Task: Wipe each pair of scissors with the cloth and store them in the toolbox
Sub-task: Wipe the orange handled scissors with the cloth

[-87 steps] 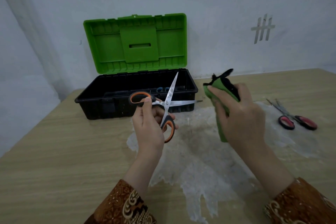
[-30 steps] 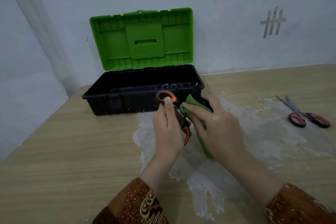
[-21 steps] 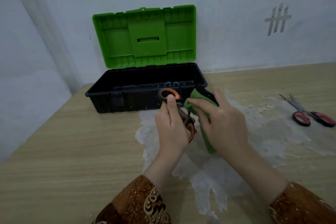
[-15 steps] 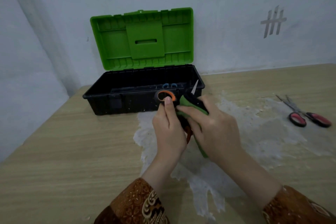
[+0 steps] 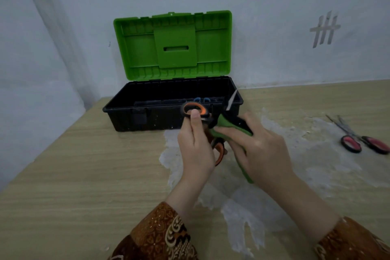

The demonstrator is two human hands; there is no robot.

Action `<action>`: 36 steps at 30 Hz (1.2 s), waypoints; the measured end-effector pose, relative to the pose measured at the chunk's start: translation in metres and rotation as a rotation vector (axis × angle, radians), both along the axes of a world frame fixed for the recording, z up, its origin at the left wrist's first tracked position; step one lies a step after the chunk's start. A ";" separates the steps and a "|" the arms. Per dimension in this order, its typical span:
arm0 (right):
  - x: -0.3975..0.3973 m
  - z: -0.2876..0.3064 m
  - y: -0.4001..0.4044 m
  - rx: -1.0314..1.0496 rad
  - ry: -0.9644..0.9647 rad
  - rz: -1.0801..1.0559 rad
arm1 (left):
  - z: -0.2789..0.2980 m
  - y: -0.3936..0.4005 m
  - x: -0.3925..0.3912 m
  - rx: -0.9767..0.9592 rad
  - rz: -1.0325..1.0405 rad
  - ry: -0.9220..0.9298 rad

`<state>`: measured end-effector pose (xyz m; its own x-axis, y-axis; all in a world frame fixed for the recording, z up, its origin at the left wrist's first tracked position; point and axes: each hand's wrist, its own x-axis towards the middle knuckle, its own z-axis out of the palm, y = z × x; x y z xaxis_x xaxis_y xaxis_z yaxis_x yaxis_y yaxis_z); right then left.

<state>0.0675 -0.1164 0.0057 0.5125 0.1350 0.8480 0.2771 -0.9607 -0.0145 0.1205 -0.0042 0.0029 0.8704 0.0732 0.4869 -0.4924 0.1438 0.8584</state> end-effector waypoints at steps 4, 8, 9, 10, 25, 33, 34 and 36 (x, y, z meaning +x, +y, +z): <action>0.002 0.007 -0.005 0.010 0.010 -0.028 | 0.005 0.005 0.003 -0.035 -0.065 0.041; 0.002 0.004 -0.011 0.035 0.055 0.045 | 0.004 0.006 0.008 -0.033 -0.129 0.109; 0.001 0.003 -0.013 0.005 0.081 0.108 | 0.003 0.007 0.009 -0.021 -0.143 0.119; 0.001 0.004 -0.016 -0.017 0.101 0.135 | 0.003 0.007 0.010 -0.013 -0.160 0.120; 0.003 0.008 -0.017 0.122 0.064 -0.076 | 0.004 0.003 0.003 0.020 -0.180 0.081; 0.007 0.006 -0.017 0.216 0.064 -0.192 | 0.002 0.000 -0.002 0.125 -0.178 -0.041; 0.007 0.007 -0.022 0.234 0.070 -0.239 | 0.001 -0.001 -0.003 0.128 -0.202 -0.027; 0.006 0.006 -0.031 0.252 0.082 -0.310 | 0.000 -0.002 -0.005 0.132 -0.254 0.012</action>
<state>0.0737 -0.1471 0.0120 0.5633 -0.2433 0.7896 -0.0373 -0.9622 -0.2699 0.1153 -0.0062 0.0030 0.8586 -0.2111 0.4671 -0.4444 0.1474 0.8836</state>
